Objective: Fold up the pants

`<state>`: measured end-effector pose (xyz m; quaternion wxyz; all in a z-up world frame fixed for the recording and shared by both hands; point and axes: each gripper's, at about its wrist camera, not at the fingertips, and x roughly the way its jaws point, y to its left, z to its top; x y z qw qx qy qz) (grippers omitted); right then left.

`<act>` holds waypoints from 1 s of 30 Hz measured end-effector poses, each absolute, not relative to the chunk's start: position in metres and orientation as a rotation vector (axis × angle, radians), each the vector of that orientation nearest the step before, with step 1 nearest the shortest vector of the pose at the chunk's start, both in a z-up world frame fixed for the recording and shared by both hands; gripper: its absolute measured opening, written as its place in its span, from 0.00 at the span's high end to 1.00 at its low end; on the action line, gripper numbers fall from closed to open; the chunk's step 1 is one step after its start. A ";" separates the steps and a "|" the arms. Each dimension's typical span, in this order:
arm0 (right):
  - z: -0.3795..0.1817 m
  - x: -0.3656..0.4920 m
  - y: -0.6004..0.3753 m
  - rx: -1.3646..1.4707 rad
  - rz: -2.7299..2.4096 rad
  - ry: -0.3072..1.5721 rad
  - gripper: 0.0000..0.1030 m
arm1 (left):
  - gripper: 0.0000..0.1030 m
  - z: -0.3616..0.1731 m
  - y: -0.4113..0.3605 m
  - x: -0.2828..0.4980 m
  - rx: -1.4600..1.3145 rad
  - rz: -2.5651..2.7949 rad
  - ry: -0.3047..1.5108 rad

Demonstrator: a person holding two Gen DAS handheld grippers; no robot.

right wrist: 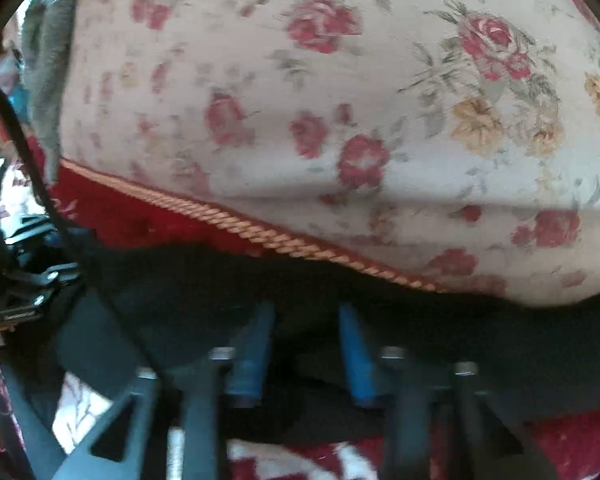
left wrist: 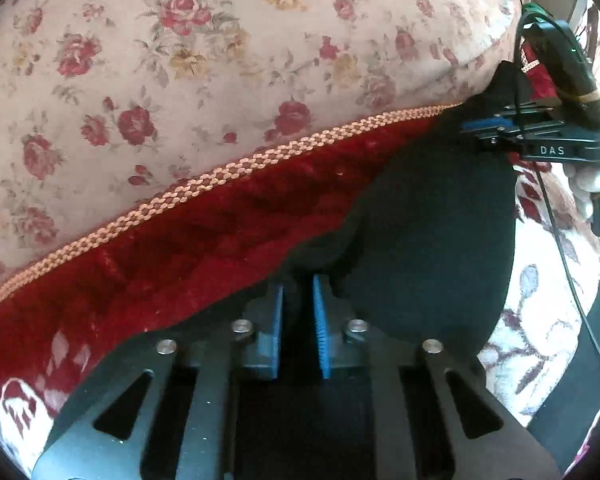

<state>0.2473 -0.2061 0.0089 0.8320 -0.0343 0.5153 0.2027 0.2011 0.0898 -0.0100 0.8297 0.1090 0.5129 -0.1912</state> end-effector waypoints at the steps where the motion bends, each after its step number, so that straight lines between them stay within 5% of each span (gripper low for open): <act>1: 0.010 0.244 -0.203 -0.075 0.428 1.081 0.87 | 0.94 -0.010 0.089 0.198 0.240 -0.399 1.080; 5: 0.027 0.225 -0.206 -0.045 0.437 1.032 0.94 | 0.95 0.006 0.096 0.175 0.195 -0.432 1.050; 19: 0.066 0.097 -0.229 0.314 0.516 0.931 0.93 | 0.96 0.049 0.099 0.050 0.175 -0.513 0.927; 23: 0.040 0.068 -0.255 0.604 0.467 0.936 0.41 | 0.96 0.038 0.093 0.026 0.194 -0.491 0.954; 30: 0.011 0.046 -0.303 0.912 0.319 0.947 0.41 | 0.88 0.044 0.124 0.012 -0.117 -0.401 1.026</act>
